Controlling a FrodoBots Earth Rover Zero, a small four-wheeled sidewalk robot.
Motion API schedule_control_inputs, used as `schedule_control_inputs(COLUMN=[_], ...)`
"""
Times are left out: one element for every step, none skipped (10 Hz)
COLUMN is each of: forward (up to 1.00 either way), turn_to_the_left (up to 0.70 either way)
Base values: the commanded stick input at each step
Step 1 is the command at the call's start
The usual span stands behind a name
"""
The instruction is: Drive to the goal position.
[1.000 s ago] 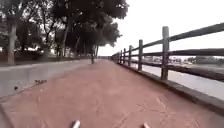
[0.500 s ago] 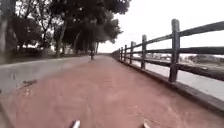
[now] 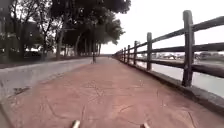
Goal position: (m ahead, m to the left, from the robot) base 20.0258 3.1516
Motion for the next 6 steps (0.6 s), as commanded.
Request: schedule_control_inputs(forward=[0.70,0.70,0.70,0.70,0.70,0.70], turn_to_the_left=[0.01,0.02,0.01,0.00,0.01,0.01])
